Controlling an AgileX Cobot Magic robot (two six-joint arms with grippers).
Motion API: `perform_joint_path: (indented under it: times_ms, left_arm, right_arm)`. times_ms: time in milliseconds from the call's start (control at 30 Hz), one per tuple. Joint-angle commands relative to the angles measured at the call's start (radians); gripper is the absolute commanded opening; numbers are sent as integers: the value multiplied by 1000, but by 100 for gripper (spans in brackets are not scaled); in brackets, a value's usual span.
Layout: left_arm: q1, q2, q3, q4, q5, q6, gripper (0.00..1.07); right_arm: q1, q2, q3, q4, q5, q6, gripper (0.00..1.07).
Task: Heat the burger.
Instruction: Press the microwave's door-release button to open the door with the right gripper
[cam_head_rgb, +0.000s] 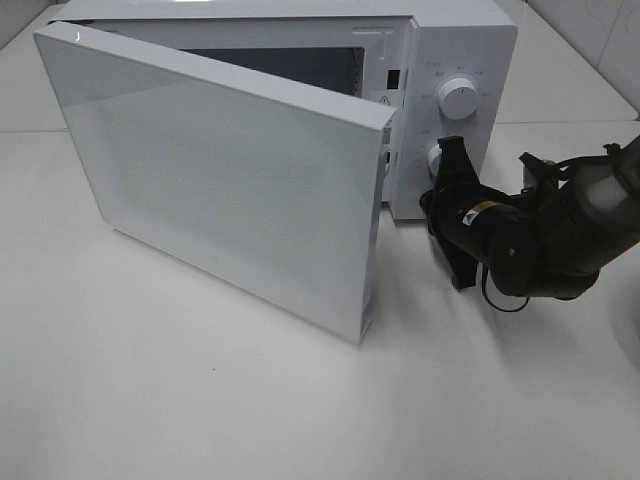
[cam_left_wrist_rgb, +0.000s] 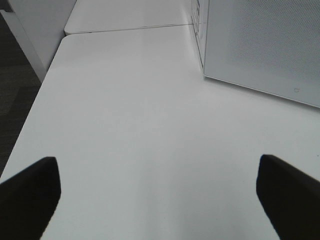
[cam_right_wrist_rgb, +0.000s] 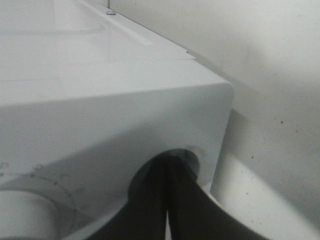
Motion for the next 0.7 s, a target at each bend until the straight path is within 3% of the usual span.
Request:
perform_joint_path:
  times_ms: [33, 700]
  left_arm:
    - [-5, -20, 2, 5, -10, -3, 101]
    - [-5, -20, 2, 5, -10, -3, 101]
  right_arm:
    - [-14, -23, -71, -12, -201, -12, 0]
    - [-14, -38, -11, -21, -124, 0, 0]
